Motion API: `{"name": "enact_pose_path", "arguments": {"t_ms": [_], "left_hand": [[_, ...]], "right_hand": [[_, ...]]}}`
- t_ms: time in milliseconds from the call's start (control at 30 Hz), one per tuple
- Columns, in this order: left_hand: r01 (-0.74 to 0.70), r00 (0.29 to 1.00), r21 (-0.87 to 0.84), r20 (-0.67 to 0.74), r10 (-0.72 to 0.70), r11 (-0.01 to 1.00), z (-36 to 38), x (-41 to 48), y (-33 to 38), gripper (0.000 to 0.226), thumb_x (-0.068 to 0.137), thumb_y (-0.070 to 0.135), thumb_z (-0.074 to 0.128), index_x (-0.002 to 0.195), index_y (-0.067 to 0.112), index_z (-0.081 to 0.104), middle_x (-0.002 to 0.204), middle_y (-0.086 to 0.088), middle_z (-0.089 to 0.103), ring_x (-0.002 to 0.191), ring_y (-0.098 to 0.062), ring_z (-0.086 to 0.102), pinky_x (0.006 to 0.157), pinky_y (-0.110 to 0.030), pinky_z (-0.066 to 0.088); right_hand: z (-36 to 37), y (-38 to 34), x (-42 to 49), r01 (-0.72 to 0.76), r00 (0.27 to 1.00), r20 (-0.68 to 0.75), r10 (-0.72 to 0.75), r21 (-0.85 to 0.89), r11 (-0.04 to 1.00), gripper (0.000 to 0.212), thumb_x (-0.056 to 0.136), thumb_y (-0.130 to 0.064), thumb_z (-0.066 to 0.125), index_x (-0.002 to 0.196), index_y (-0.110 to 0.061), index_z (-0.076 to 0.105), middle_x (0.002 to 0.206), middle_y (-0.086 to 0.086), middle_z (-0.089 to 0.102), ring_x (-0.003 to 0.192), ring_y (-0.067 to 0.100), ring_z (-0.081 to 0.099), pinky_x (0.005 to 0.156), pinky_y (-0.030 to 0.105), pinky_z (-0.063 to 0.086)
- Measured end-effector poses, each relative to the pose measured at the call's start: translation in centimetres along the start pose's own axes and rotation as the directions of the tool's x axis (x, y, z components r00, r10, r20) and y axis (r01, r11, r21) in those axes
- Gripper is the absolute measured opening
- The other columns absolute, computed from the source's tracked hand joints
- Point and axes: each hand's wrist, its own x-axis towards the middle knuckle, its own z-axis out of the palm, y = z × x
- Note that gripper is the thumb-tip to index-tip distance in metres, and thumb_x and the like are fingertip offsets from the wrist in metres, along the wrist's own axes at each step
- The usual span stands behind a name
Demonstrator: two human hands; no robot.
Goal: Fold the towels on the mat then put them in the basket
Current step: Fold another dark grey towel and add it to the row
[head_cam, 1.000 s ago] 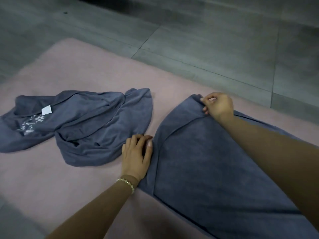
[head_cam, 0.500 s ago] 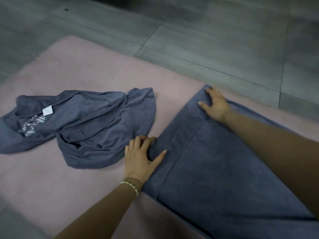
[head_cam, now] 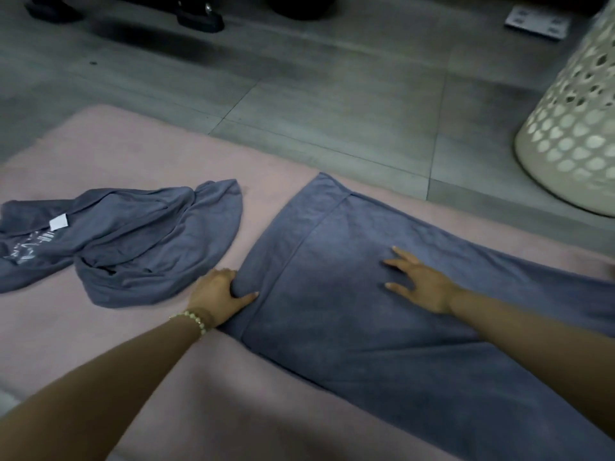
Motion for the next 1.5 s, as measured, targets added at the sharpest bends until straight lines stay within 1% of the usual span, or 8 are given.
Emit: {"name": "enact_pose_path", "arguments": {"t_ms": [133, 567, 767, 867, 1033, 1167, 1333, 1500], "left_hand": [[0.081, 0.954, -0.406, 0.295, 0.046, 0.91, -3.3, -2.7, 2.9, 0.045, 0.073, 0.014, 0.08, 0.112, 0.017, 0.057, 0.103, 0.005, 0.065, 0.088, -0.005, 0.061, 0.066, -0.004, 0.044], [0.087, 0.79, -0.847, 0.379, 0.482, 0.524, 0.9, -6.6, 36.2, 0.038, 0.081, 0.011, 0.071, 0.117, 0.015, 0.06, 0.107, -0.001, 0.069, 0.094, -0.012, 0.066, 0.079, -0.023, 0.055], [0.151, 0.61, -0.782, 0.555, 0.566, 0.605, 10.1, -11.8, 44.1, 0.033, 0.078, 0.01, 0.075, 0.107, 0.019, 0.063, 0.104, -0.002, 0.07, 0.096, -0.018, 0.066, 0.089, -0.033, 0.053], [0.155, 0.56, -0.74, 0.612, 0.558, 0.655, 13.7, -13.0, 44.2, 0.056, 0.072, 0.012, 0.08, 0.124, 0.015, 0.058, 0.114, -0.005, 0.068, 0.105, -0.023, 0.065, 0.097, -0.043, 0.05], [0.219, 0.556, -0.72, 0.647, 0.522, 0.659, 16.7, -13.8, 45.0, 0.056, 0.074, 0.011, 0.077, 0.126, 0.016, 0.057, 0.112, -0.003, 0.069, 0.101, -0.019, 0.065, 0.091, -0.037, 0.053], [0.201, 0.577, -0.715, 0.639, 0.508, 0.67, 17.7, -14.4, 45.9, 0.054, 0.075, 0.01, 0.077, 0.125, 0.018, 0.059, 0.111, -0.002, 0.069, 0.1, -0.017, 0.066, 0.089, -0.035, 0.054], [0.223, 0.639, -0.741, 0.602, 0.479, 0.634, 17.7, -14.2, 46.4, 0.044, 0.076, 0.008, 0.075, 0.117, 0.015, 0.062, 0.105, -0.001, 0.069, 0.094, -0.015, 0.066, 0.088, -0.033, 0.054], [0.245, 0.723, -0.823, 0.508, 0.469, 0.513, 16.1, -13.4, 45.6, 0.032, 0.083, 0.008, 0.068, 0.115, 0.006, 0.062, 0.104, -0.006, 0.069, 0.084, -0.012, 0.067, 0.07, -0.021, 0.057]], "right_hand": [[-1.2, 4.2, -5.3, -0.093, 0.995, 0.048, 0.093, -0.001, 0.996, 0.059, 0.095, -0.039, 0.05, 0.146, -0.019, 0.031, 0.158, 0.001, 0.017, 0.144, 0.016, 0.019, 0.116, 0.022, 0.008], [-5.1, 16.5, -24.4, -0.298, 0.954, 0.008, 0.299, 0.12, 0.947, 0.058, 0.094, -0.037, 0.051, 0.145, -0.019, 0.031, 0.15, -0.006, 0.029, 0.139, 0.012, 0.029, 0.109, 0.012, 0.012], [-2.0, 24.4, -34.0, -0.456, 0.765, -0.232, 0.601, 0.463, 0.76, 0.088, 0.061, -0.069, 0.071, 0.127, -0.014, 0.052, 0.132, 0.007, 0.05, 0.121, 0.024, 0.05, 0.108, 0.029, 0.033], [-0.4, 26.6, -37.9, -0.542, 0.635, -0.266, 0.725, 0.516, 0.663, 0.075, 0.071, -0.036, 0.08, 0.132, -0.008, 0.047, 0.139, 0.014, 0.045, 0.128, 0.031, 0.044, 0.109, 0.036, 0.032], [1.9, 29.2, -41.6, -0.575, 0.427, -0.174, 0.888, 0.706, 0.414, 0.066, 0.075, -0.021, 0.079, 0.13, -0.002, 0.048, 0.13, 0.017, 0.05, 0.116, 0.028, 0.05, 0.096, 0.034, 0.038], [3.4, 30.0, -42.8, -0.534, 0.384, -0.081, 0.92, 0.793, 0.293, 0.028, 0.074, -0.019, 0.08, 0.085, -0.003, 0.06, 0.082, 0.007, 0.058, 0.086, 0.025, 0.054, 0.072, 0.033, 0.042], [4.5, 30.8, -44.0, -0.476, 0.377, 0.02, 0.926, 0.862, 0.175, 0.039, 0.076, -0.011, 0.077, 0.108, 0.003, 0.062, 0.111, 0.002, 0.057, 0.105, 0.023, 0.052, 0.091, 0.028, 0.037], [2.5, 30.0, -43.9, -0.458, 0.505, -0.128, 0.854, 0.798, 0.391, 0.024, 0.085, -0.015, 0.068, 0.066, -0.004, 0.058, 0.064, 0.002, 0.056, 0.064, 0.012, 0.051, 0.067, 0.026, 0.043]]}}
